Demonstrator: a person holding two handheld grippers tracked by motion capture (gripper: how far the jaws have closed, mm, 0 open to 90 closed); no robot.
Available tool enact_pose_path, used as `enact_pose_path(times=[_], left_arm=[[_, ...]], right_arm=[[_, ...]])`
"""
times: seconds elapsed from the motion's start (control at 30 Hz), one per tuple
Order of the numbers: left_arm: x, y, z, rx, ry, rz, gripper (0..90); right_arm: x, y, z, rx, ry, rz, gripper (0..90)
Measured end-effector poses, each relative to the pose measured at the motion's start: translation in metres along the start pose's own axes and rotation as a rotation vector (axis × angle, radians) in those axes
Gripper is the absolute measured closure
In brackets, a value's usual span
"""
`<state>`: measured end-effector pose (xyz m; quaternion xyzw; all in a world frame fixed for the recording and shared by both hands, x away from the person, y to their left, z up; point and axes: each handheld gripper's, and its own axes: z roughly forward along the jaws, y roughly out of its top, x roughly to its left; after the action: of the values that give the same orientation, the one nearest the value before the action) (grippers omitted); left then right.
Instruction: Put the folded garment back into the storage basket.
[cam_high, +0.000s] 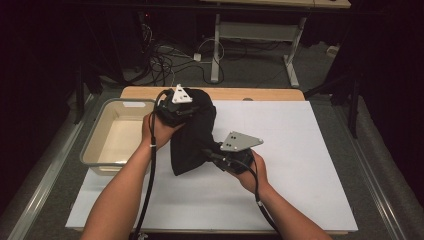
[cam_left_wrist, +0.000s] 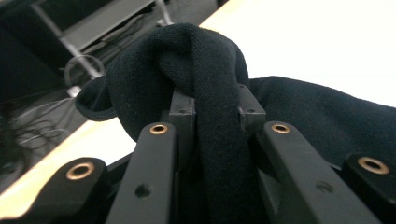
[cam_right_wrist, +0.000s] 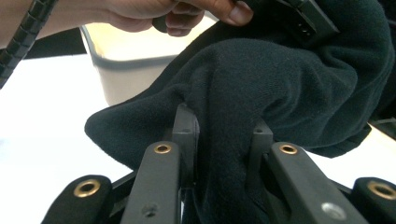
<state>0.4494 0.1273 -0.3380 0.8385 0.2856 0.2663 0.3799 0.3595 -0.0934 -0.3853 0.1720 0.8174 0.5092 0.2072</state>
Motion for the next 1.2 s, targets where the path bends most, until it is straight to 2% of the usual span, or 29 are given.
enact_pose_path(times=[0.13, 0.17, 0.33, 0.4, 0.47, 0.5, 0.6, 0.63, 0.67, 0.8, 0.97, 1.0, 1.2], left_arm=[[0.013, -0.007, -0.015, 0.003, 0.030, -0.020, 72.8], [0.015, -0.008, -0.019, 0.003, 0.038, -0.024, 72.8], [0.030, -0.015, -0.036, 0.017, 0.078, -0.030, 72.7], [0.036, -0.018, -0.042, 0.016, 0.092, -0.040, 72.7], [0.041, -0.022, -0.049, 0.025, 0.105, -0.040, 72.7], [0.047, -0.026, -0.056, 0.030, 0.123, -0.046, 72.7], [0.053, -0.031, -0.061, 0.039, 0.138, -0.057, 72.7], [0.057, -0.034, -0.064, 0.043, 0.147, -0.063, 72.6], [0.060, -0.037, -0.066, 0.045, 0.154, -0.072, 72.6], [0.073, -0.051, -0.076, 0.058, 0.185, -0.107, 72.6], [0.087, -0.072, -0.079, 0.094, 0.218, -0.163, 72.4], [0.090, -0.076, -0.079, 0.103, 0.223, -0.175, 72.3], [0.105, -0.102, -0.075, 0.162, 0.233, -0.234, 72.2]], right_arm=[[0.007, 0.016, 0.018, -0.033, 0.032, 0.001, 73.3], [0.007, 0.016, 0.018, -0.033, 0.032, 0.001, 73.3], [0.016, 0.030, 0.037, -0.054, 0.062, 0.004, 73.3], [0.023, 0.039, 0.048, -0.065, 0.071, -0.006, 73.2], [0.026, 0.042, 0.052, -0.066, 0.079, -0.007, 73.2], [0.030, 0.048, 0.060, -0.072, 0.095, 0.005, 73.3], [0.035, 0.053, 0.069, -0.068, 0.099, 0.001, 73.2], [0.039, 0.057, 0.079, -0.061, 0.104, -0.003, 73.2], [0.039, 0.057, 0.079, -0.061, 0.104, -0.003, 73.2], [0.048, 0.063, 0.098, -0.044, 0.126, 0.004, 73.1], [0.058, 0.066, 0.124, -0.025, 0.148, 0.018, 72.9], [0.062, 0.066, 0.134, -0.015, 0.154, 0.028, 72.3], [0.072, 0.063, 0.152, 0.005, 0.139, 0.027, 69.4]])
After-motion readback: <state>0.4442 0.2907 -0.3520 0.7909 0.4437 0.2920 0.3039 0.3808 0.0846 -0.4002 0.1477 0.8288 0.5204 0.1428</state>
